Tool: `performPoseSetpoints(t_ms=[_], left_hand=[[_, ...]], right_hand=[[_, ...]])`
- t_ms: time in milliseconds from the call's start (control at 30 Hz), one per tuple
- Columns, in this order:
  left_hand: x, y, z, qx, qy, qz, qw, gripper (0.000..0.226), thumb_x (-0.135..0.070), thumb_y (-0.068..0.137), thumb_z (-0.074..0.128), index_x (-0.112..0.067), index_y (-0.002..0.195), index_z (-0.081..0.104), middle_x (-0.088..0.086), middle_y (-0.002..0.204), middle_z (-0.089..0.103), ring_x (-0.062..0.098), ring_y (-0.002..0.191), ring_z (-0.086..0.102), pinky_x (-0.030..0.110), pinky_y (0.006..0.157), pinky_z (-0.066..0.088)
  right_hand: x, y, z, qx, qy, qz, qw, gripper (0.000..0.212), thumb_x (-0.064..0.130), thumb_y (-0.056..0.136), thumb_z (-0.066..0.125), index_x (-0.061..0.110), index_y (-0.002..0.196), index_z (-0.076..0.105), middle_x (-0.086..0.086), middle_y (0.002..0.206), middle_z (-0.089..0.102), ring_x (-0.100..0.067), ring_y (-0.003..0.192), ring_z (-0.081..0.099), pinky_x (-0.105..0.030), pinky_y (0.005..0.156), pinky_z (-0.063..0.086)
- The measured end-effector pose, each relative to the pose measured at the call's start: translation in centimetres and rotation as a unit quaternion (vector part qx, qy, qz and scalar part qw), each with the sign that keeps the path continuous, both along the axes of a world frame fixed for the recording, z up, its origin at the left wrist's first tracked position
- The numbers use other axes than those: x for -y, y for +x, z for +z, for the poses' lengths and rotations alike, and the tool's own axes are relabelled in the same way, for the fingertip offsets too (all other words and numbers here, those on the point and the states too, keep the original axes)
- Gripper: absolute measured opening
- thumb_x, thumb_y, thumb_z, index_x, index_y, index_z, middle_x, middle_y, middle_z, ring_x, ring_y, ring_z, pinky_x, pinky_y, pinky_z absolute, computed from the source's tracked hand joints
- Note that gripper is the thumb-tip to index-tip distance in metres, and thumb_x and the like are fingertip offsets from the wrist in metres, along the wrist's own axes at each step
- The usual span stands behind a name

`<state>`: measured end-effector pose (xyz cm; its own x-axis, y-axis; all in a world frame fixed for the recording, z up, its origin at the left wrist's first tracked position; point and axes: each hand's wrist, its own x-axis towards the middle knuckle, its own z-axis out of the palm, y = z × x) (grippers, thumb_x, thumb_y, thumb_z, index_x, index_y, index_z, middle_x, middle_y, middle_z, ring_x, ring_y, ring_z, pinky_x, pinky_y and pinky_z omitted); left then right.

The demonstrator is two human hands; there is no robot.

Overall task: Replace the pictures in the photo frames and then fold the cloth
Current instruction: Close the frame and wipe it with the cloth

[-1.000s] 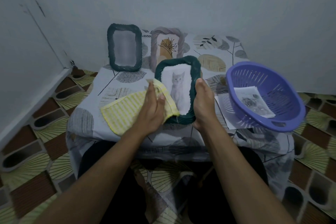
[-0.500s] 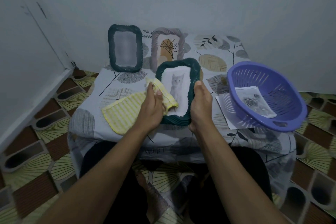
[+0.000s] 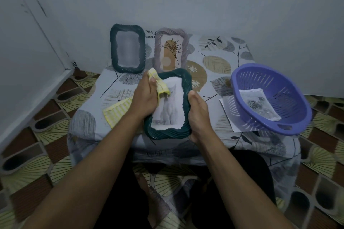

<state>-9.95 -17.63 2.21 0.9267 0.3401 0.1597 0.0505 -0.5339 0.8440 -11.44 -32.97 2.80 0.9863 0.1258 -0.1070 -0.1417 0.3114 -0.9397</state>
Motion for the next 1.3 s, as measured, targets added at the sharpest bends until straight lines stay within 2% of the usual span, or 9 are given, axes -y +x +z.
performPoseSetpoints(t_ms=[100, 300, 467, 700, 800, 900, 1000, 1133, 1300], left_hand=[[0.3, -0.3, -0.4, 0.014, -0.011, -0.004, 1.0, 0.041, -0.034, 0.109, 0.024, -0.008, 0.134, 0.043, 0.005, 0.121, 0.057, 0.025, 0.113, 0.054, 0.022, 0.079, 0.033], [2.5, -2.5, -2.6, -0.054, -0.052, -0.021, 0.997, 0.059, -0.042, 0.107, 0.022, -0.014, 0.158, 0.012, 0.017, 0.151, 0.042, 0.032, 0.135, 0.044, 0.026, 0.1, 0.034], [4.8, -3.9, -3.3, -0.034, -0.105, 0.006, 0.994, 0.051, -0.031, 0.108, 0.029, -0.009, 0.153, 0.02, 0.011, 0.136, 0.05, 0.027, 0.124, 0.048, 0.016, 0.081, 0.029], [5.9, -3.0, -3.0, -0.02, -0.263, 0.148, 0.953, 0.048, -0.034, 0.105, 0.041, -0.019, 0.149, 0.031, 0.01, 0.139, 0.054, 0.027, 0.123, 0.053, 0.042, 0.107, 0.042], [4.5, -2.4, -2.4, 0.014, -0.252, 0.16, 0.954, 0.043, -0.033, 0.105, 0.044, -0.019, 0.146, 0.042, 0.004, 0.139, 0.055, 0.023, 0.125, 0.053, 0.042, 0.109, 0.042], [2.5, -2.0, -1.5, 0.022, -0.237, 0.156, 0.959, 0.043, -0.035, 0.104, 0.046, -0.018, 0.144, 0.049, 0.002, 0.139, 0.055, 0.021, 0.126, 0.052, 0.036, 0.108, 0.041], [0.5, -1.7, -0.7, 0.035, -0.19, 0.121, 0.974, 0.039, -0.036, 0.103, 0.049, -0.017, 0.136, 0.058, -0.002, 0.124, 0.063, 0.019, 0.118, 0.058, 0.035, 0.102, 0.046], [-1.0, -1.9, -0.9, 0.023, -0.167, 0.055, 0.984, 0.036, -0.04, 0.102, 0.05, -0.018, 0.127, 0.066, -0.004, 0.109, 0.07, 0.017, 0.106, 0.066, 0.034, 0.089, 0.052], [-1.6, -2.1, -1.7, 0.006, -0.07, 0.018, 0.997, 0.04, -0.041, 0.103, 0.049, -0.028, 0.14, 0.056, -0.001, 0.131, 0.065, 0.018, 0.117, 0.06, 0.033, 0.095, 0.048]], right_hand=[[0.0, 0.2, -0.2, 0.01, -0.006, -0.011, 1.0, 0.031, 0.022, 0.109, 0.038, 0.012, 0.109, 0.067, -0.012, 0.108, 0.074, -0.031, 0.104, 0.069, -0.046, 0.093, 0.055], [0.2, 0.9, 0.0, 0.007, 0.019, -0.08, 0.997, 0.031, 0.021, 0.109, 0.037, 0.01, 0.108, 0.065, -0.012, 0.105, 0.074, -0.028, 0.097, 0.069, -0.043, 0.087, 0.056], [0.1, 2.2, -0.2, 0.013, 0.068, -0.152, 0.986, 0.032, 0.022, 0.108, 0.037, 0.012, 0.093, 0.063, -0.007, 0.091, 0.072, -0.031, 0.09, 0.067, -0.042, 0.081, 0.056], [-1.5, 1.3, -1.6, 0.007, 0.141, -0.22, 0.965, 0.031, 0.016, 0.106, 0.033, 0.006, 0.123, 0.057, -0.016, 0.118, 0.066, -0.031, 0.107, 0.064, -0.041, 0.093, 0.052], [-0.9, 1.6, -1.5, -0.055, 0.244, -0.179, 0.951, 0.026, 0.014, 0.091, 0.039, 0.011, 0.109, 0.057, -0.012, 0.102, 0.064, -0.029, 0.095, 0.06, -0.036, 0.083, 0.051], [0.5, 1.9, -1.3, -0.096, 0.297, -0.119, 0.943, 0.036, 0.019, 0.076, 0.04, 0.013, 0.104, 0.063, -0.011, 0.102, 0.067, -0.028, 0.095, 0.062, -0.037, 0.088, 0.049], [2.3, 2.3, -1.1, -0.147, 0.282, -0.033, 0.948, 0.052, 0.042, 0.091, 0.035, 0.009, 0.117, 0.065, -0.015, 0.117, 0.07, -0.031, 0.104, 0.064, -0.042, 0.089, 0.052], [4.4, 3.0, -0.2, -0.199, 0.213, 0.09, 0.952, 0.065, 0.056, 0.093, 0.041, 0.007, 0.131, 0.062, -0.022, 0.135, 0.06, -0.04, 0.124, 0.055, -0.053, 0.111, 0.038], [5.1, 3.2, 0.4, -0.203, 0.112, 0.144, 0.962, 0.041, 0.038, 0.104, 0.041, 0.011, 0.119, 0.067, -0.016, 0.113, 0.073, -0.034, 0.097, 0.072, -0.047, 0.085, 0.057]])
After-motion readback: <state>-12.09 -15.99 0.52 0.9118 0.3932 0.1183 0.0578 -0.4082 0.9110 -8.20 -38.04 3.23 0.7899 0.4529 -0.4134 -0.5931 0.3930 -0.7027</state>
